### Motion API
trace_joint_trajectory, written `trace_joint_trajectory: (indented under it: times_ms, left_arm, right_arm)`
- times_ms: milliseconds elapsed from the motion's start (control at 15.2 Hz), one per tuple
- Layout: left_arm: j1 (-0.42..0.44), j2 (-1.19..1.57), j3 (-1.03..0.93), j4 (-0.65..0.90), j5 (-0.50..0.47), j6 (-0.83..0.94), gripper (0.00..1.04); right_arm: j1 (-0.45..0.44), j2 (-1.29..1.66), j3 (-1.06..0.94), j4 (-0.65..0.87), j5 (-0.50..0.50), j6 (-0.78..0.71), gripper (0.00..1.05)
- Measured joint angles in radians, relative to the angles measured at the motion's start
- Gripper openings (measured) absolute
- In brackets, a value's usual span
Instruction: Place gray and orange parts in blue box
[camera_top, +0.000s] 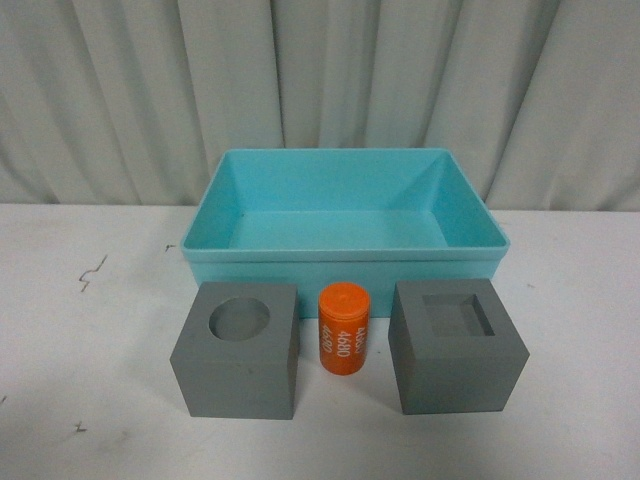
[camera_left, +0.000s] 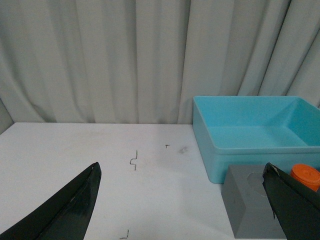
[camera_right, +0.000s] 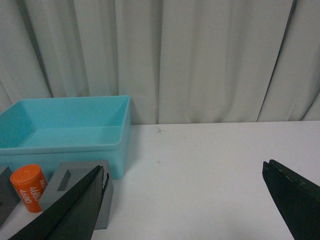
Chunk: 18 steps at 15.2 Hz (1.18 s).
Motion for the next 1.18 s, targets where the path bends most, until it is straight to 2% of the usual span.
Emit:
trace_joint_trajectory:
  times_ms: [1182]
  left_arm:
    - [0.0,0.0,0.0,0.0,0.0,0.0,0.98]
  right_arm:
    - [0.0,0.0,0.0,0.0,0.0,0.0,0.98]
